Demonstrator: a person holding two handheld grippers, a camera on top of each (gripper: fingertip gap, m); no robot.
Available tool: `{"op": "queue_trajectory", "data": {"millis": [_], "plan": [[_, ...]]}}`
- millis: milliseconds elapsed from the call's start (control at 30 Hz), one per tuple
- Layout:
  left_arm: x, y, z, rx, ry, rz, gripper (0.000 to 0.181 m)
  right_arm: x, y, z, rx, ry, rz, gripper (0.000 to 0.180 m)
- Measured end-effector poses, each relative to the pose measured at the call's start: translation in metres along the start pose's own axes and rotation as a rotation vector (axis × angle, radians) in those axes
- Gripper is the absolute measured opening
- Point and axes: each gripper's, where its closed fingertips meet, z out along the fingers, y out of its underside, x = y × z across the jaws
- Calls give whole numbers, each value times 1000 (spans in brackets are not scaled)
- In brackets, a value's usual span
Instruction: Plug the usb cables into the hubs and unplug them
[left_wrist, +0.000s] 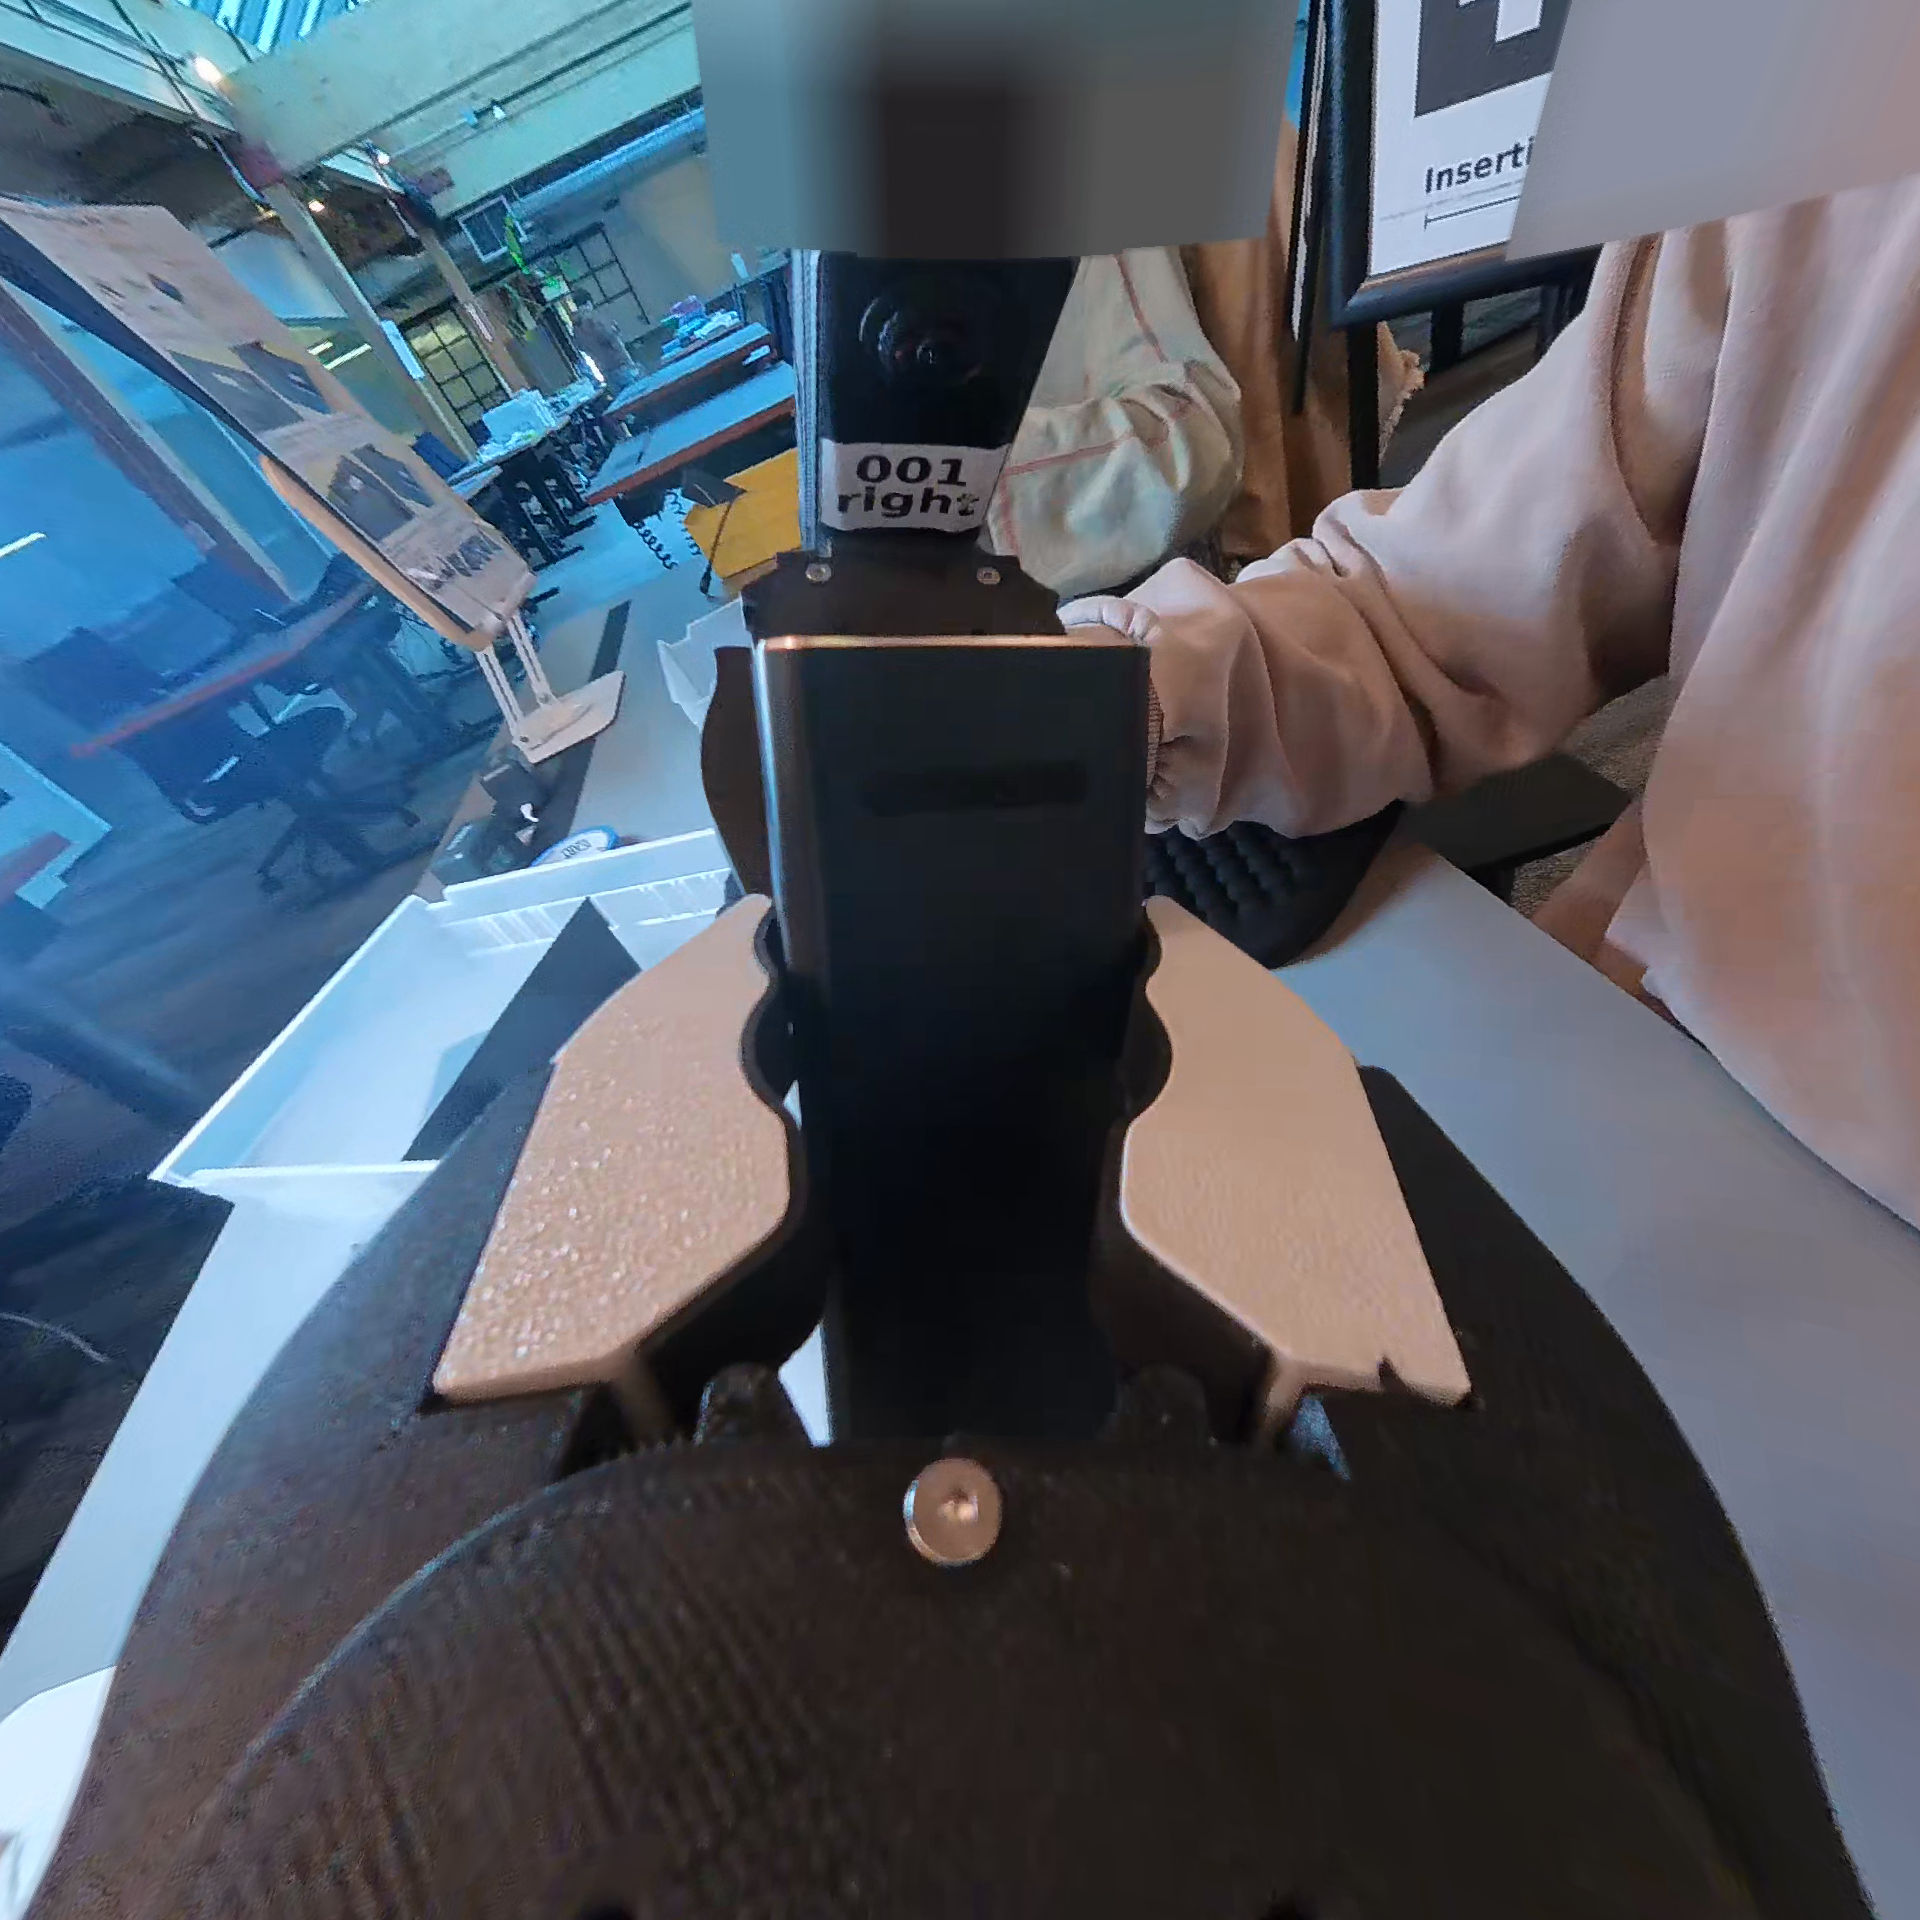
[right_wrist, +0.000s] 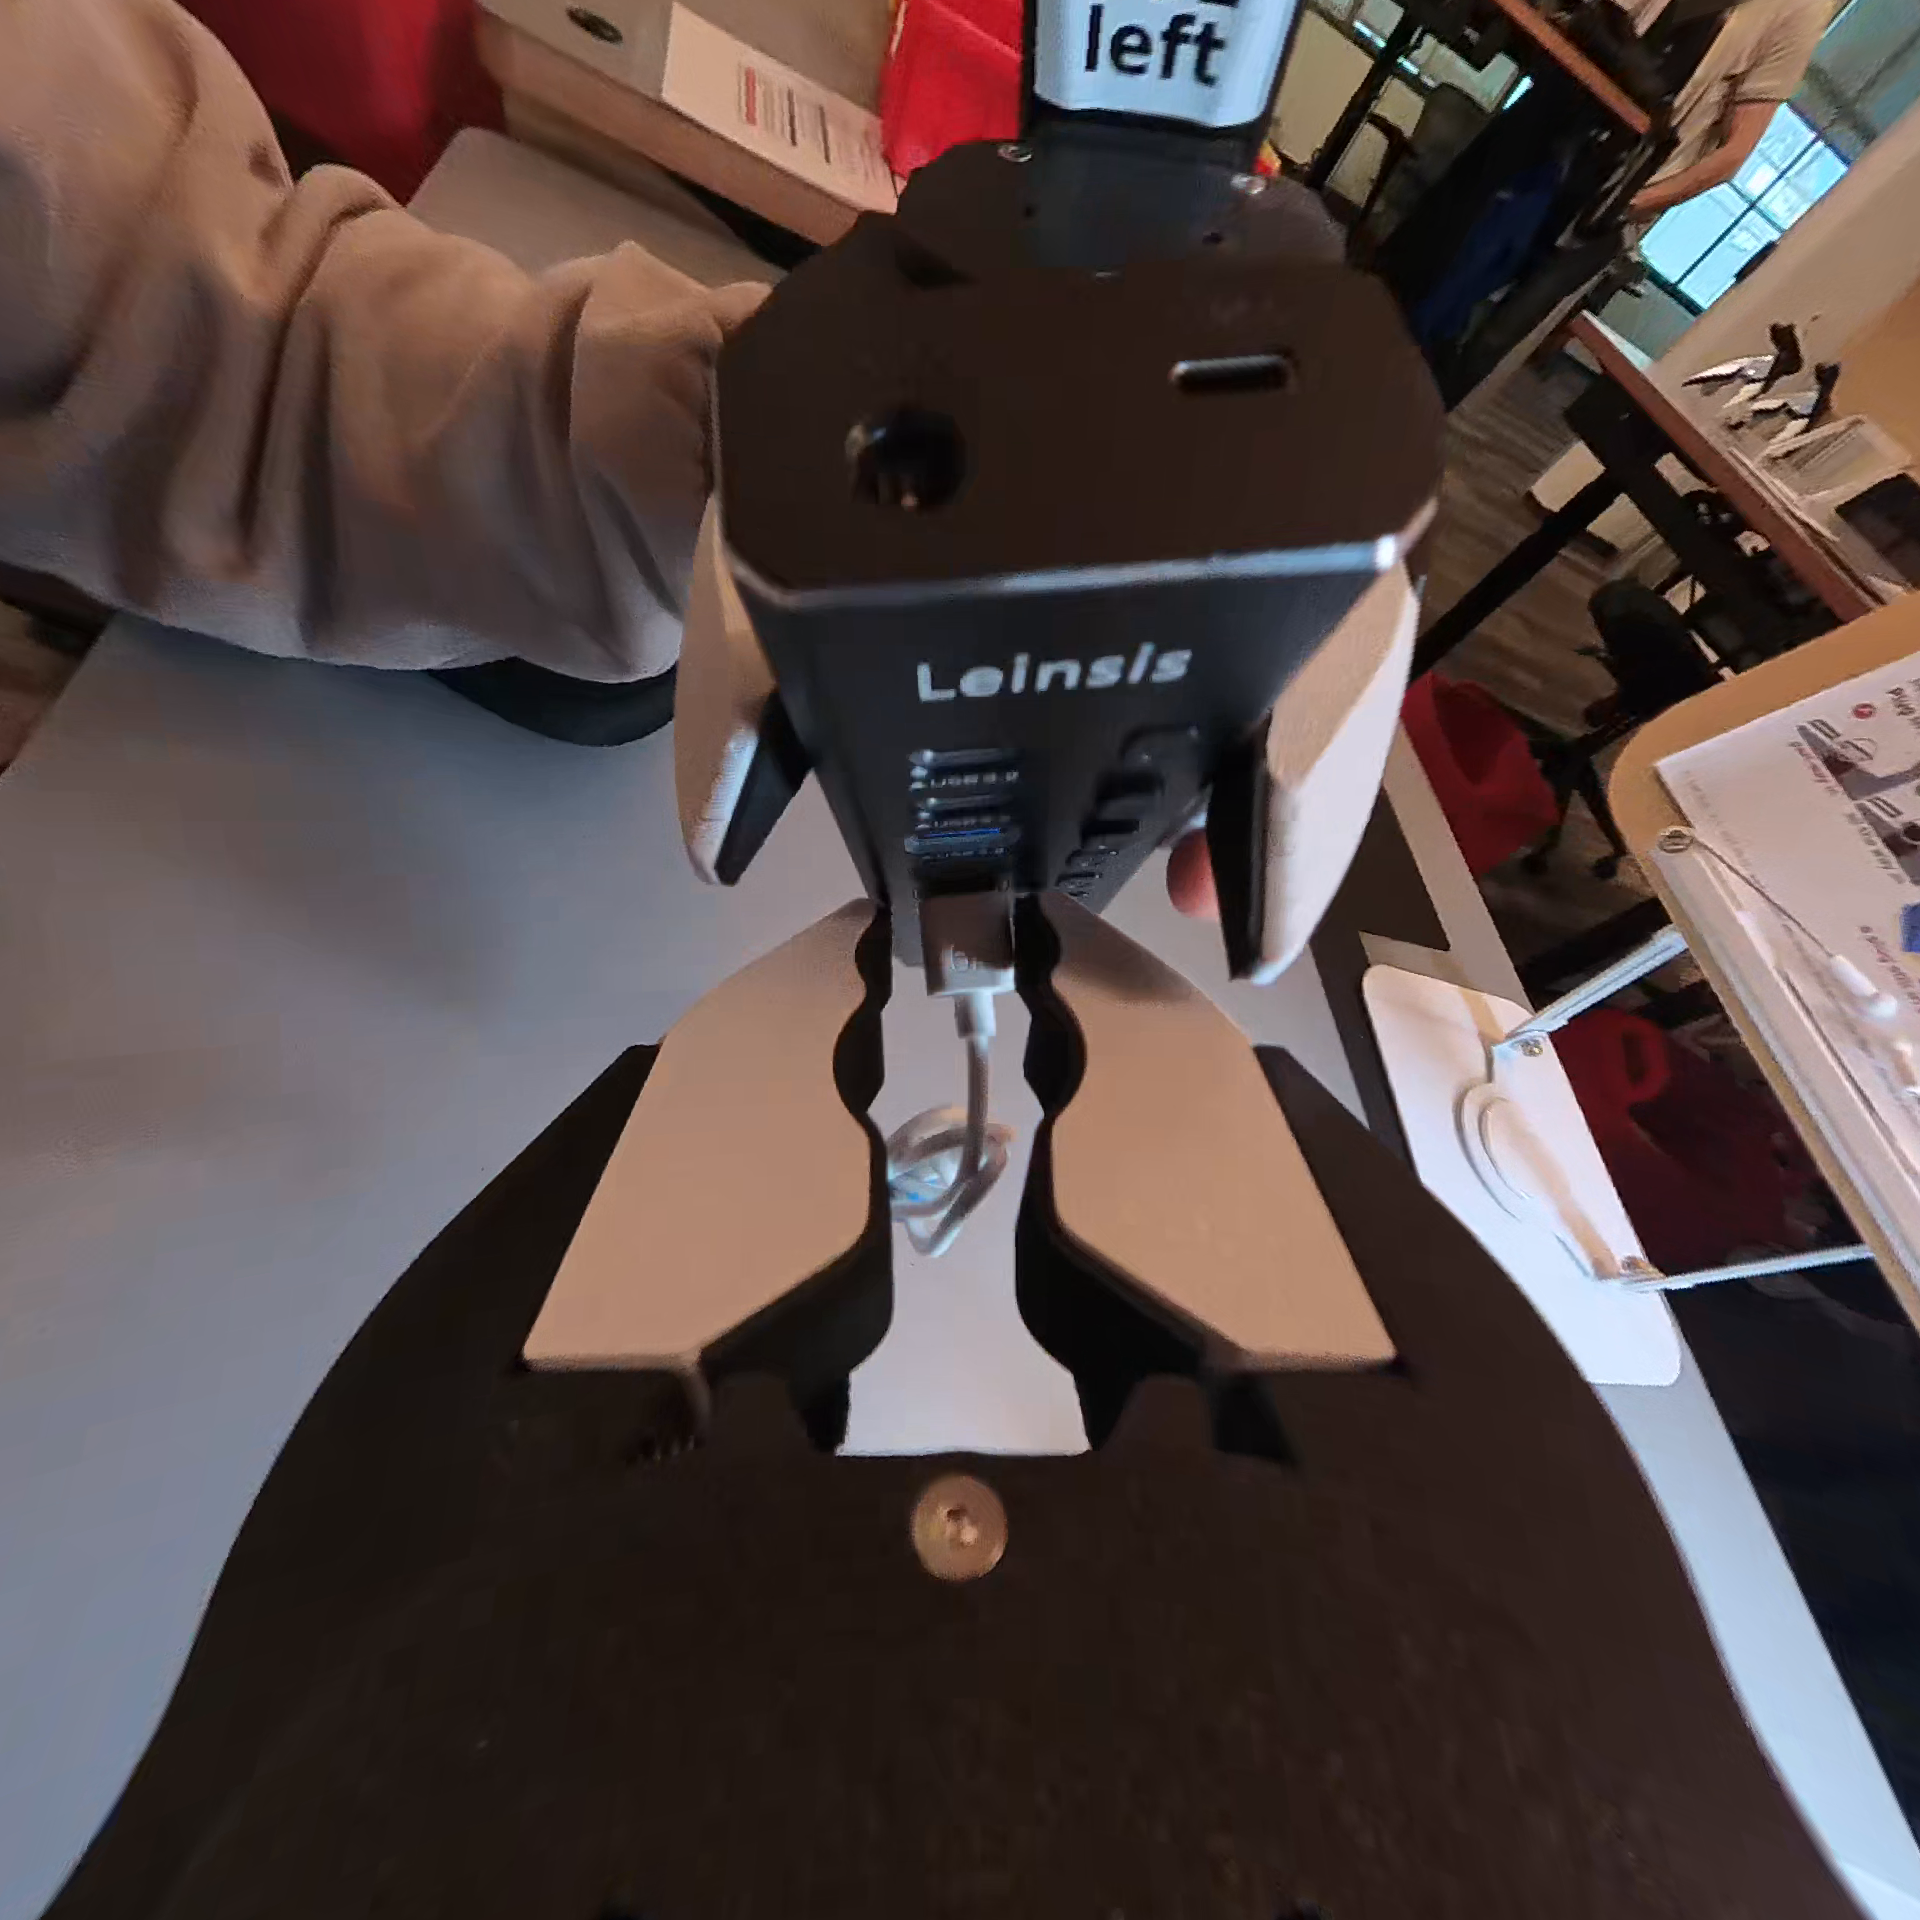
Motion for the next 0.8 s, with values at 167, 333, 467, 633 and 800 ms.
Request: {"op": "queue_trajectory", "data": {"millis": [167, 333, 467, 633, 800], "plan": [[-1, 0, 2, 38, 25, -52, 62, 1, 3, -1, 5, 9, -10, 16], [-17, 4, 7, 40, -44, -145, 62, 7, 9, -6, 47, -19, 92, 16], [-29, 22, 9, -46, -109, -173, 69, 14, 16, -9, 121, -65, 218, 16], [-30, 33, 13, -96, -130, -147, 67, 17, 21, -10, 116, -59, 233, 16], [-22, 19, 8, -85, -122, -18, 65, 13, 9, -9, 130, -46, 182, 16]]}}
